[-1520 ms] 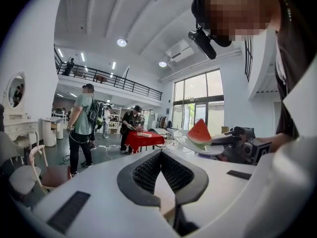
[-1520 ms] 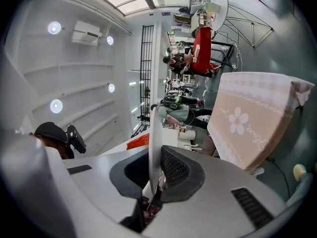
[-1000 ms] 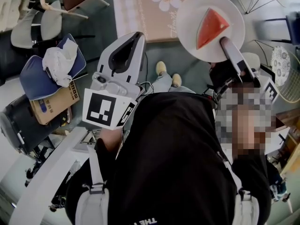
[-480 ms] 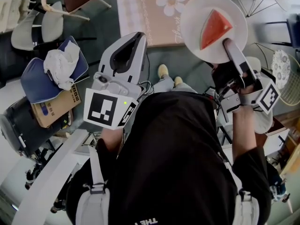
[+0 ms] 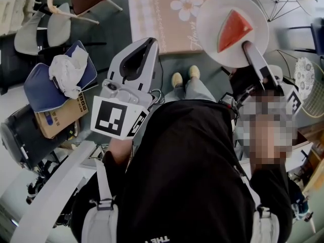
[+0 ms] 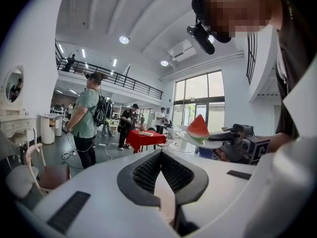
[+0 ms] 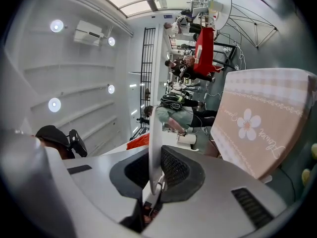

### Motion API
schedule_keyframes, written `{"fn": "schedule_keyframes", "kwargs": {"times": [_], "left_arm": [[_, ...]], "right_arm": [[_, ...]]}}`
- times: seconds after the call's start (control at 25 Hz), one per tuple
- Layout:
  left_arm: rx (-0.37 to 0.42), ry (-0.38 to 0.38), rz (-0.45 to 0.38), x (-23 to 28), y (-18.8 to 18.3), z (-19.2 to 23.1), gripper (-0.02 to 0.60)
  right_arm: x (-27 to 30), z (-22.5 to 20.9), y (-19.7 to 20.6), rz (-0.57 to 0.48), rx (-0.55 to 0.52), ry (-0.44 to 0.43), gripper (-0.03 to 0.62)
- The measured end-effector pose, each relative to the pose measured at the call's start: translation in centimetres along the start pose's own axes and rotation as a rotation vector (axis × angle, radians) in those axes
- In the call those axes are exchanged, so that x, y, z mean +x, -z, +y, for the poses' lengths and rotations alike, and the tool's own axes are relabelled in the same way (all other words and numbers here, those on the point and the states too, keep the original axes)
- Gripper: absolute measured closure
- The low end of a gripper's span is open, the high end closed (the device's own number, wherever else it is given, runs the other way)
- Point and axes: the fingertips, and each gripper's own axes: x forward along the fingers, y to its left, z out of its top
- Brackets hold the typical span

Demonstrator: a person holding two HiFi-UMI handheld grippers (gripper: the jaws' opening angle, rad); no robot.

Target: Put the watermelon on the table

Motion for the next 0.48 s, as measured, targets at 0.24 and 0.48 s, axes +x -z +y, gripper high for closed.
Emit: {"fn": "schedule_keyframes", "kwargs": {"times": [0.24, 0.48], "left_arm": [[0.005, -0.006, 0.003, 1.9, -0.5, -0.4, 0.571], [0.020, -0.012, -0.001, 5.1, -1.9, -1.3, 0.571]], "right_arm": [[0.3, 0.0, -2.1, 0.012, 0.000, -0.014, 0.562], [0.9, -0.7, -5.3, 0.022, -0.001, -0.028, 0.562]]}}
